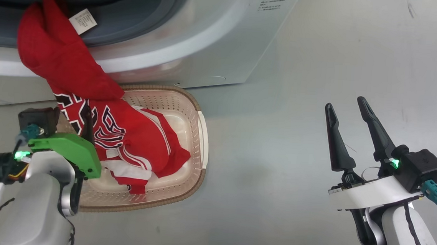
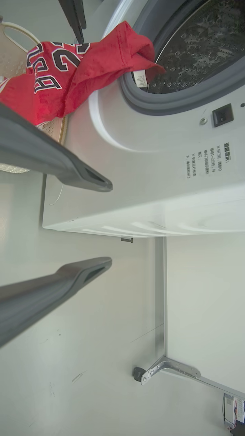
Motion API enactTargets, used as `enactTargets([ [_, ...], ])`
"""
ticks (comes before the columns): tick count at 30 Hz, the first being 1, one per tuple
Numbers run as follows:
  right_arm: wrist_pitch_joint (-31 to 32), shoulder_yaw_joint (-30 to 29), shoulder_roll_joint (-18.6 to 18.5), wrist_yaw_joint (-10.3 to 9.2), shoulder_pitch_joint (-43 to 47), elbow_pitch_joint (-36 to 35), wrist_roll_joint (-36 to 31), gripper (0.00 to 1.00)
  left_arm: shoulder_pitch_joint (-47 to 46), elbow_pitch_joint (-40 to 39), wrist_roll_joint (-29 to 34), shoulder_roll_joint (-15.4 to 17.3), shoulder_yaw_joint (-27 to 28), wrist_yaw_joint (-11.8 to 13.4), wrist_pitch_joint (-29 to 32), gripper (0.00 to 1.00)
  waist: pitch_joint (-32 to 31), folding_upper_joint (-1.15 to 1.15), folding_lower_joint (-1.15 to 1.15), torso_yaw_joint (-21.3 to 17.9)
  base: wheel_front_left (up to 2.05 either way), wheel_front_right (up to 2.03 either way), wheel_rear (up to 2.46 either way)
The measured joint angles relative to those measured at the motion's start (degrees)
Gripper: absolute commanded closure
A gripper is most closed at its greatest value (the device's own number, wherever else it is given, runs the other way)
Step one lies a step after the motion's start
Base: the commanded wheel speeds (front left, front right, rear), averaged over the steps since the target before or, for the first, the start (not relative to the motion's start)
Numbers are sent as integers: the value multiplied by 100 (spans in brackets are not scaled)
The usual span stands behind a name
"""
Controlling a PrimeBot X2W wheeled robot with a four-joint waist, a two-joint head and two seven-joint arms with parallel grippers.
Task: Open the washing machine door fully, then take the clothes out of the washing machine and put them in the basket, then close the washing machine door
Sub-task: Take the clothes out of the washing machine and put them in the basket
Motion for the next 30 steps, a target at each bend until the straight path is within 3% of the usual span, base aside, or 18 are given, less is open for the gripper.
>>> enactTargets([
  [14, -102, -19, -12, 44, -202, 134, 3, 0, -865, 977, -234, 202, 345, 0, 192, 3, 397, 0, 0, -259, 0, 0, 0],
  [15, -108, -18, -13, 45, -204, 151, 3, 0, -900, 1029, -236, 212, 364, 1, 190, 46, 402, 0, 0, -261, 0, 0, 0],
  [17, -109, -16, -14, 55, -210, 178, 3, 0, -953, 1102, -236, 235, 377, 1, 157, 100, 408, 0, 0, -260, 0, 0, 0],
  [30, -159, -63, -44, 69, -298, 321, 9, 0, -1088, 1463, -240, 141, 356, -71, -348, 100, 382, 0, 0, -161, 0, 0, 0],
])
